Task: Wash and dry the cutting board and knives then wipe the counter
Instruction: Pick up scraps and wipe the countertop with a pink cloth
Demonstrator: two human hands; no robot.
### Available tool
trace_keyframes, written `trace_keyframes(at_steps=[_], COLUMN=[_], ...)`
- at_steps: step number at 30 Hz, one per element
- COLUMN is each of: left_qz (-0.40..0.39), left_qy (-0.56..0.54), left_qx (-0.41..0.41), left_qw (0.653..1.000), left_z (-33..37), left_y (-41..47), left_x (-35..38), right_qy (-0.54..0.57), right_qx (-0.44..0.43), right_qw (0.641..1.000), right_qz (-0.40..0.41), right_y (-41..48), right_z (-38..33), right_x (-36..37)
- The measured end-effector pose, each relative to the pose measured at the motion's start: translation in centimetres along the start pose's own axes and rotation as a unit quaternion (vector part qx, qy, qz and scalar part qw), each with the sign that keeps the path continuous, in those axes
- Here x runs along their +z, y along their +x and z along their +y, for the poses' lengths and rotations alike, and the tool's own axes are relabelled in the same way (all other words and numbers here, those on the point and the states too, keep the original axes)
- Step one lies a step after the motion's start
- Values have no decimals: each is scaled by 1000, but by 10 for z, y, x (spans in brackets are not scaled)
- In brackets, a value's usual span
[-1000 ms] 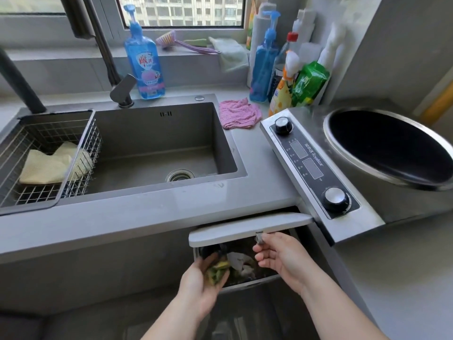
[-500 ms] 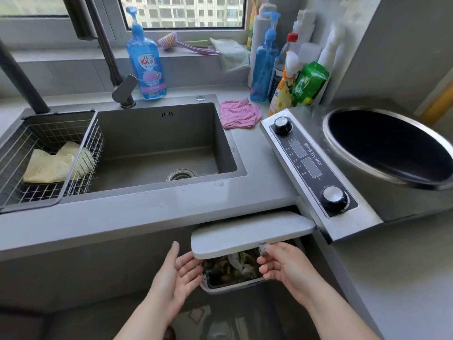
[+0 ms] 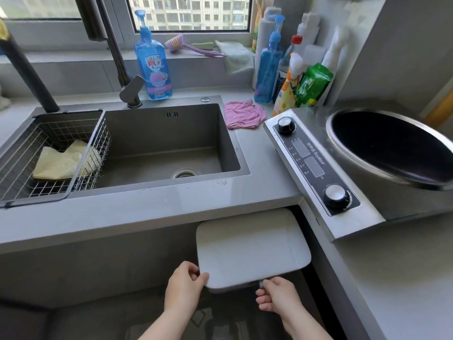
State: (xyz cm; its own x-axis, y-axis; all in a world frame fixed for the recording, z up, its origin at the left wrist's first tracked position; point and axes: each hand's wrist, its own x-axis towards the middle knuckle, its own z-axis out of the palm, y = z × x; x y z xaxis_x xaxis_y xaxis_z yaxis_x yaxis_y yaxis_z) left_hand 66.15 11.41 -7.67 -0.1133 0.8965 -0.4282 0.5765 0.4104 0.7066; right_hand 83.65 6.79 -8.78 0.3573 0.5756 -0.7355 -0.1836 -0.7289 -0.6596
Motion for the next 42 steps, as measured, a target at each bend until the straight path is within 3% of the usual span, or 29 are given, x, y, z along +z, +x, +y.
trace_keyframes(at_steps=[5, 9, 13, 19, 24, 29, 32, 35, 38, 42], left_qz=[-20, -16, -3, 98, 151, 232, 215, 147, 125, 130], left_qy=[42, 50, 23, 33, 29, 102, 246, 387, 406, 383], left_qx=[4, 58, 139, 268, 312, 379, 313, 204, 150, 152], left_qw=[999, 997, 990, 958, 938, 890, 892, 887, 893, 902], left_z=[-3, -4, 9, 46, 77, 106, 116, 111, 104, 100], left_y=[0, -2, 5, 53, 135, 255, 318, 360, 384, 396], left_x=[-2, -16, -49, -103, -140, -198, -230, -252, -260, -259], right_qy=[-135, -265, -237, -189, -173, -270, -331, -357, -350, -405], right_qx=[-25, -106, -193, -314, -367, -364, -314, -270, -258, -241], right_qw=[991, 957, 950, 929, 907, 875, 871, 872, 875, 854], right_qz=[-8, 46, 59, 53, 115, 170, 182, 198, 216, 222], right_y=[-6, -13, -19, -18, 13, 73, 114, 143, 161, 188], right_z=[-5, -11, -35, -98, -171, -265, -306, -328, -345, -372], right_x=[-7, -16, -8, 30, 67, 103, 124, 134, 138, 135])
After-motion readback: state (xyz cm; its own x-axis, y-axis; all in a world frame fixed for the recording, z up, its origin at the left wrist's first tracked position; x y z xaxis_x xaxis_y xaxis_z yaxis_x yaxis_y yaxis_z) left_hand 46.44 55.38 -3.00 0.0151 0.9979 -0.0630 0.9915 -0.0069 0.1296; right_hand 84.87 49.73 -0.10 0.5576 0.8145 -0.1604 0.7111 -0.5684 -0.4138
